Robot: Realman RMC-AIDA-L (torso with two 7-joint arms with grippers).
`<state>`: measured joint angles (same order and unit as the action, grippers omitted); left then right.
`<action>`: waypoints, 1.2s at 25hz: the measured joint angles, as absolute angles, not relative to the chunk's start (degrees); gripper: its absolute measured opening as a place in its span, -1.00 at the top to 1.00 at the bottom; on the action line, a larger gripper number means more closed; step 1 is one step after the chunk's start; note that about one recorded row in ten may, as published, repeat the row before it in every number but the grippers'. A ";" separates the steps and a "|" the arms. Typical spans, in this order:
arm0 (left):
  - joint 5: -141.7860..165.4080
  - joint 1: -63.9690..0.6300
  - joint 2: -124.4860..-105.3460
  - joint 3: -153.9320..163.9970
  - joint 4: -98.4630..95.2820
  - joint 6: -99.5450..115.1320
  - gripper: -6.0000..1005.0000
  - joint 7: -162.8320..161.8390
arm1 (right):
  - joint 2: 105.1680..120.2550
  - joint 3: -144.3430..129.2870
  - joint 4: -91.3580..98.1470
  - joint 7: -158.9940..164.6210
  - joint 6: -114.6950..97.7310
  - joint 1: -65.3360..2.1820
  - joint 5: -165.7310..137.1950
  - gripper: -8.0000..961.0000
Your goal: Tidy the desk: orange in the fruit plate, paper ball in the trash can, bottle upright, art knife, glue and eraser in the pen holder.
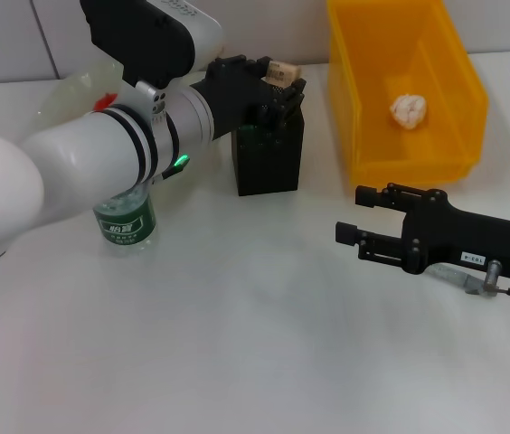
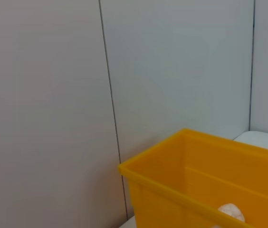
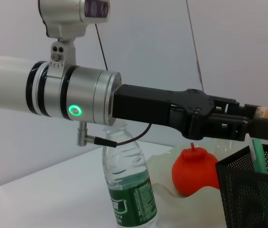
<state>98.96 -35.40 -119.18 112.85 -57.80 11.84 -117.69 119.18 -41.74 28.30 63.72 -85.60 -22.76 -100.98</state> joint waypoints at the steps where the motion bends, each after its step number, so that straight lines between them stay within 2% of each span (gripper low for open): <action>1: 98.97 -35.40 -119.18 112.86 -57.81 11.84 0.06 -117.69 | 119.18 -41.75 28.30 63.69 -85.62 -22.76 -100.98 -0.45; 10: 99.00 -35.42 -119.18 112.73 -57.62 11.78 -0.17 -117.69 | 119.18 -41.74 28.21 63.66 -85.80 -22.73 -100.98 -0.45; 21: 99.41 -34.99 -119.15 112.25 -61.96 16.22 -0.61 -116.99 | 119.14 -41.74 28.21 63.63 -85.91 -22.49 -101.11 -0.45; 30: 100.49 -29.69 -118.57 105.79 -72.46 31.08 -0.60 -113.30 | 119.00 -41.83 28.21 63.62 -85.71 -22.23 -101.36 -0.45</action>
<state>100.49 -29.69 -118.57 105.79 -72.46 31.08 -113.30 119.00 -41.83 28.21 63.63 -85.71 -22.23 -101.36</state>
